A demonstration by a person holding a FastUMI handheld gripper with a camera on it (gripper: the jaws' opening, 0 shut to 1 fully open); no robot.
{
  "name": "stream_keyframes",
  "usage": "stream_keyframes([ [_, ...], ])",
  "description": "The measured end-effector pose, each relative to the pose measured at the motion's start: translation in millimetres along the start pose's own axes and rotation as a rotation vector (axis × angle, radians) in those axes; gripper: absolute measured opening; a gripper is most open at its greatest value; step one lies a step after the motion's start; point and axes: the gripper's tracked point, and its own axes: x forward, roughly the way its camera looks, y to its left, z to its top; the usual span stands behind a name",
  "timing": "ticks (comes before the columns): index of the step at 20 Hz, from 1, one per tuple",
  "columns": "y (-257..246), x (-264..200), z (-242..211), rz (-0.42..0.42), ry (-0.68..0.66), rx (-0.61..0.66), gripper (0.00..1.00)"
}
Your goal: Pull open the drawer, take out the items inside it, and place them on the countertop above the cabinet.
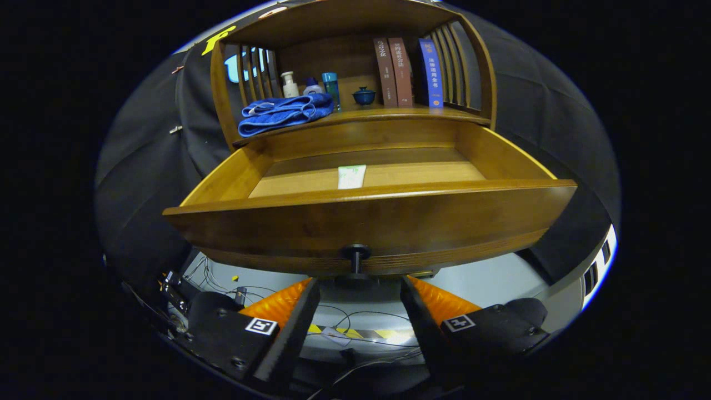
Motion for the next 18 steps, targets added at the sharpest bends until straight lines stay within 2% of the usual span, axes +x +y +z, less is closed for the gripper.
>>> stream_keyframes([
  [4, 16, -23, 64, 0.033, -0.093, 0.013, 0.97],
  [6, 27, -11, 94, 0.052, -0.08, -0.014, 0.96],
  [10, 36, 36, 133, 0.029, -0.007, -0.074, 0.98],
  [14, 38, 93, 141, 0.024, 0.14, -0.024, 0.98],
  [18, 30, 142, 115, -0.011, 0.333, -0.016, 0.98],
])
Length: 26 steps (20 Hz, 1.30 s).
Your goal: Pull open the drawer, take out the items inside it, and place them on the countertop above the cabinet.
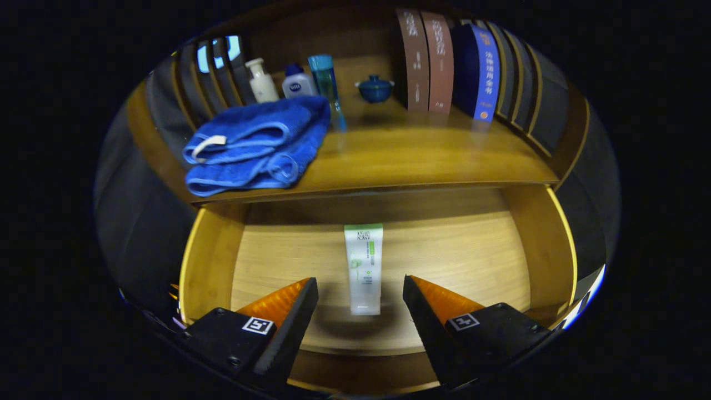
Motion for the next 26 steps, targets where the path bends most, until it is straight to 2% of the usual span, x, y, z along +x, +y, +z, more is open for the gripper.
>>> stream_keyframes([
  [6, -10, 33, -33, -0.053, 0.221, -0.013, 0.98],
  [10, -12, 41, -40, -0.064, 0.281, -0.013, 0.94],
  [12, -14, 36, -30, -0.087, 0.29, -0.038, 0.88],
  [17, -15, 36, -30, -0.09, 0.29, -0.067, 0.51],
  [21, -16, 31, -30, -0.073, 0.296, -0.068, 0.45],
  [22, -17, 41, -37, -0.068, 0.303, -0.055, 0.4],
  [23, -17, 31, -33, -0.063, 0.307, -0.044, 0.35],
  [26, -18, 21, -31, -0.047, 0.285, -0.03, 0.35],
])
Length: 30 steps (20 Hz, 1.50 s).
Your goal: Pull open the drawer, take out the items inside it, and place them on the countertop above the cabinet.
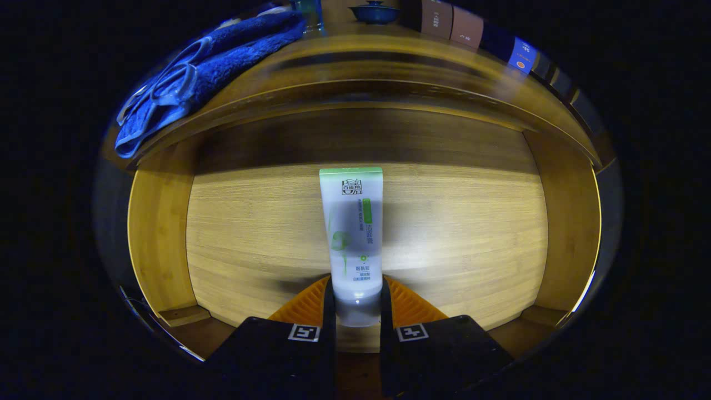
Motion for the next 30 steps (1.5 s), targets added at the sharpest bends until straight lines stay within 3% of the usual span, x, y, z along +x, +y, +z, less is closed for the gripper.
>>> stream_keyframes([
  [8, -9, -73, -23, 0.057, -0.171, 0.075, 0.35],
  [12, -17, -107, -13, 0.062, -0.249, 0.097, 0.35],
  [21, -12, -143, 123, 0.052, -0.383, 0.063, 0.35],
  [26, -6, -116, 187, 0.018, -0.343, 0.044, 0.35],
  [30, -6, -81, 206, -0.007, -0.269, 0.073, 0.35],
])
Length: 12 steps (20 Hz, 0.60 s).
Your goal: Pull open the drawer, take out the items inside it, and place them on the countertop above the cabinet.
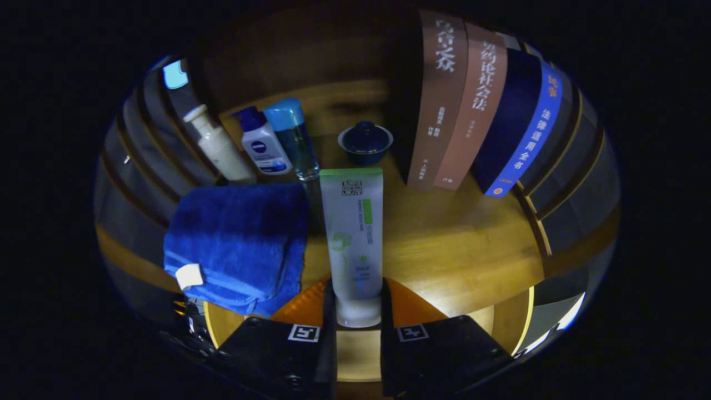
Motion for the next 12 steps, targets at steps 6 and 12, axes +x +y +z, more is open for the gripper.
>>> stream_keyframes([
  [6, -7, 18, -1, -0.045, 0.029, -0.004, 0.35],
  [12, -4, 19, -2, -0.034, 0.023, -0.005, 0.68],
])
